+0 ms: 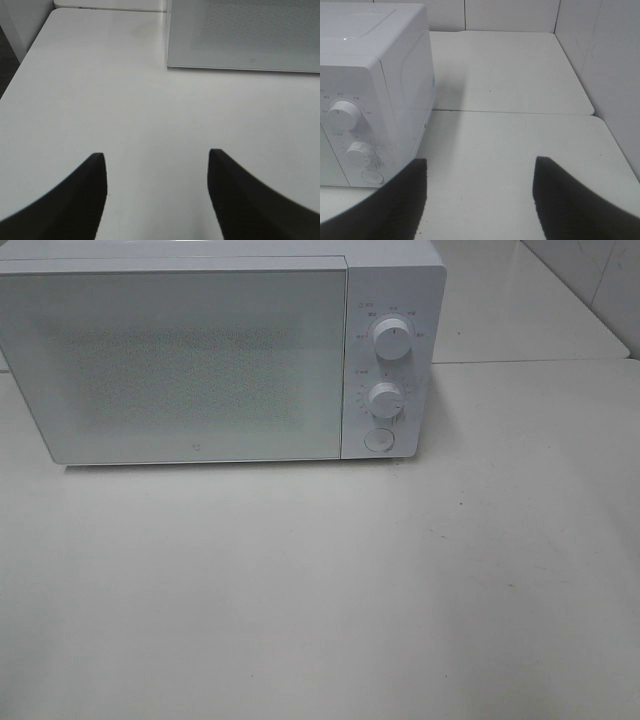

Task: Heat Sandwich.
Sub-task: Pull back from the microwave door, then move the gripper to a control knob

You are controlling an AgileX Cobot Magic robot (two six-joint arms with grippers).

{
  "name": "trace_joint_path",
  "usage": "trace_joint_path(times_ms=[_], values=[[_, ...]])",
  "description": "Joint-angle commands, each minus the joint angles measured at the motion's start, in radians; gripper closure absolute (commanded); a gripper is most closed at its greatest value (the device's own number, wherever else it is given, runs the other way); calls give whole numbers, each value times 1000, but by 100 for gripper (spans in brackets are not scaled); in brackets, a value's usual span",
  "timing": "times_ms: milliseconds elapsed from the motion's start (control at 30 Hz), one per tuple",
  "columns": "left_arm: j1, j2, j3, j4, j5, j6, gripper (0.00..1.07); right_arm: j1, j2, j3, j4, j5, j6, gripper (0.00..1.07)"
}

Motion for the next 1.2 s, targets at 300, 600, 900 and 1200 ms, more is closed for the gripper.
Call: trace_joint_path(times_ms=[300, 600, 900, 1200], values=[[-3, -23, 3, 3, -17, -2, 49, 158, 204, -1, -71, -239, -8, 46], [-3, -23, 3, 3, -17, -4, 49, 310, 389, -1, -49, -394, -7, 47], [-3, -23, 3, 3, -17, -4, 49, 448, 577, -1, 49, -568, -8, 48], [-3, -23, 3, 3, -17, -4, 49, 582, 790, -3, 265, -786, -98, 48]])
